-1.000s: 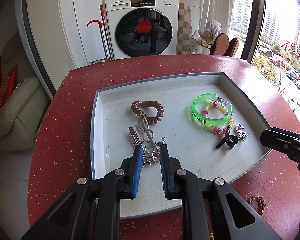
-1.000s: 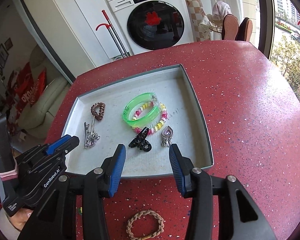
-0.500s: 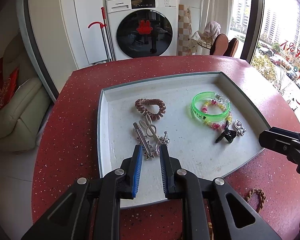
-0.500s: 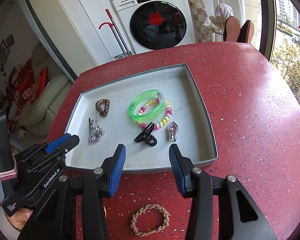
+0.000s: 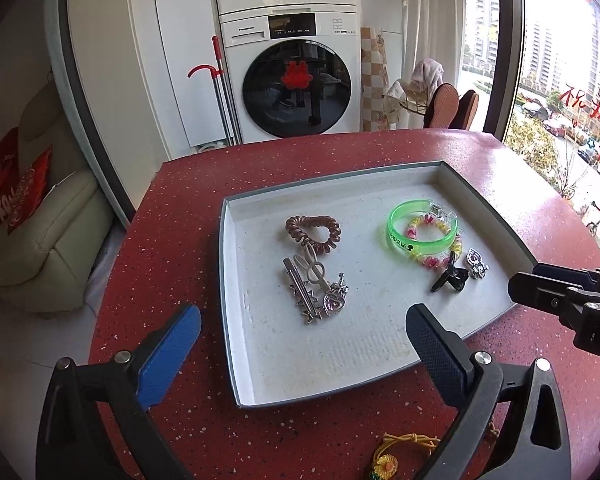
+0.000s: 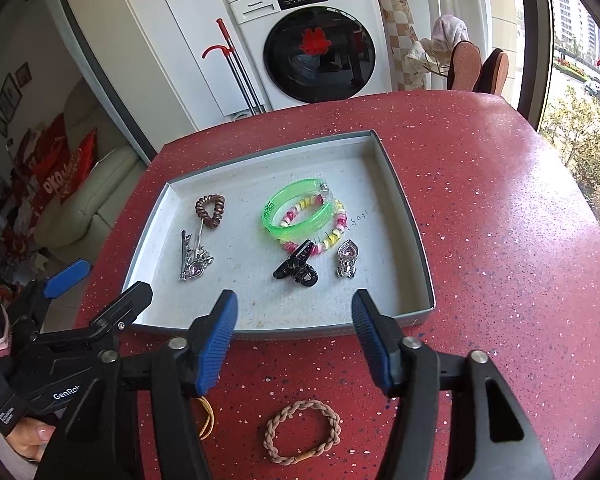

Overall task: Organize jewelry
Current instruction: 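Withdraw both tools from the tray and move over the remaining bracelets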

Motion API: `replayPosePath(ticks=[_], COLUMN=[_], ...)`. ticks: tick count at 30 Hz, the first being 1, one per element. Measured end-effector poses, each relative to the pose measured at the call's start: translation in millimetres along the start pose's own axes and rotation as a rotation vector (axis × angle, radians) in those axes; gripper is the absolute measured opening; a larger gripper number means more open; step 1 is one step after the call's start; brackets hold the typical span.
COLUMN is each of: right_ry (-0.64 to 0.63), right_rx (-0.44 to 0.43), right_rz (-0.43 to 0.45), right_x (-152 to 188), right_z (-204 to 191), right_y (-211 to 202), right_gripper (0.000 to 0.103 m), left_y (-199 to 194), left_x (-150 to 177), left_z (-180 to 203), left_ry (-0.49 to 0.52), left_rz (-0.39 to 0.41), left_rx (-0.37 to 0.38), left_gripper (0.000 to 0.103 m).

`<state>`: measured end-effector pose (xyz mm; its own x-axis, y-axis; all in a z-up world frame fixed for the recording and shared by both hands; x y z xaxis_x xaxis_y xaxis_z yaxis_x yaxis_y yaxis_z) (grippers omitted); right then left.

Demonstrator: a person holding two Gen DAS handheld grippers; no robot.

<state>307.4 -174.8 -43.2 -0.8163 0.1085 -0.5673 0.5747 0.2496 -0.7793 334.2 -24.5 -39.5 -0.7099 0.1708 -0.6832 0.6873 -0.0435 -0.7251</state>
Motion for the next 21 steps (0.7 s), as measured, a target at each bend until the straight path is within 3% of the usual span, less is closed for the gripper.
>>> replayPosePath(ticks=[5, 9, 11, 21], right_ry=[-0.006, 0.005, 0.006, 0.007], right_rx=[0.006, 0.011, 0.007, -0.018], right_rz=[0.029, 0.042, 0.055, 0.034], right_x=[4, 9, 11, 28], right_z=[-2, -1, -2, -7], right_y=[-12, -20, -25, -39], right_gripper=[0.088, 0.09, 0.102, 0.103], left_y=[-9, -16, -21, -40], left_x=[10, 19, 23, 43], left_z=[-8, -12, -13, -12], left_ry=[-0.025, -0.036, -0.039, -0.043], left_rz=[-0.013, -0.02, -0.021, -0.027], left_rx=[0.003, -0.007, -0.007, -0.011], left_gripper=[0.103, 0.103, 0.103, 0.103])
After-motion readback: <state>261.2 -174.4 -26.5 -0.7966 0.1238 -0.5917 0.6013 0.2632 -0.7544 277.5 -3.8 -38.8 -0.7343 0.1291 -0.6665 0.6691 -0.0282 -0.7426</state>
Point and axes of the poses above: each gripper's, at about its wrist camera, not at the fingertips, and y roughly the way its jaws point, z to its right, x to its underside, the point moved 8 cm from there along y, roughly the way its jaws point, and after that the axes turned 2 degrees about -x, right-handed, at the moved point
